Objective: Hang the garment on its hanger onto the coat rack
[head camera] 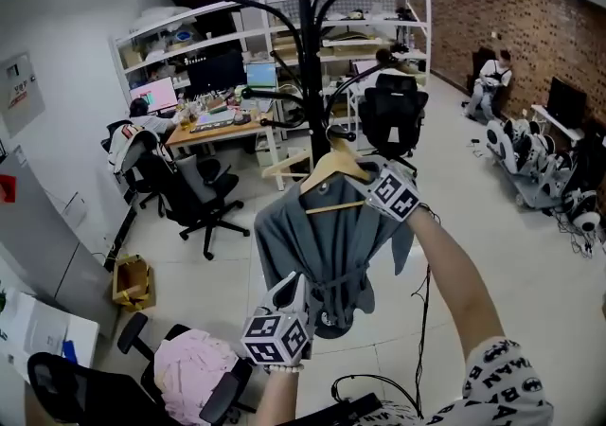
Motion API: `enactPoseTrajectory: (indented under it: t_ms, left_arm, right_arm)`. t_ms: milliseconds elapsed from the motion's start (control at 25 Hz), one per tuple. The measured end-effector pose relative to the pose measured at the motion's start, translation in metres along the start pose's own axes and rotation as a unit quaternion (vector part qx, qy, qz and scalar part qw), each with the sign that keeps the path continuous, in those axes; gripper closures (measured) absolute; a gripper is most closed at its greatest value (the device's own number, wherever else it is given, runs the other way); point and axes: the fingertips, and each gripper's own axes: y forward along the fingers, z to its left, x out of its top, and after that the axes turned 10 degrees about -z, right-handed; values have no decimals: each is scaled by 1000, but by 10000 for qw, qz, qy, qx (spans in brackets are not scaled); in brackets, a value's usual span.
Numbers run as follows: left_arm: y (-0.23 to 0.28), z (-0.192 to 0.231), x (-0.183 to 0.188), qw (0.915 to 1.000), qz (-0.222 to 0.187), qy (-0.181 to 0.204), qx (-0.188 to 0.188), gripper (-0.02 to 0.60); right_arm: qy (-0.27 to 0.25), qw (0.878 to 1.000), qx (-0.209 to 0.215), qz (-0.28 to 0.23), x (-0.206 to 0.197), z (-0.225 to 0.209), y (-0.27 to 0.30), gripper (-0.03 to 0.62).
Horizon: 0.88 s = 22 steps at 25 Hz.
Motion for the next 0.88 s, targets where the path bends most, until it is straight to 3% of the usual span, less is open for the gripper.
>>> enactPoseTrajectory:
  t_ms: [320, 640, 760, 880]
  left_arm:
    - [2, 8, -5, 9997, 52, 123, 209, 594]
    - [-5, 24, -9, 9991, 116, 63, 398, 594]
    - [-6, 28, -10, 9991, 148, 42, 396, 594]
    - [-9, 30, -10, 9992, 166, 24, 356, 594]
  right_arm:
    - [351, 9993, 135, -55, -42, 1, 29, 471]
    - [244, 9996, 114, -116, -39, 6, 37, 470]
    - [354, 9993, -40, -107, -38, 4, 34, 440]
    - [465, 9985, -250, -174, -38, -3, 26, 367]
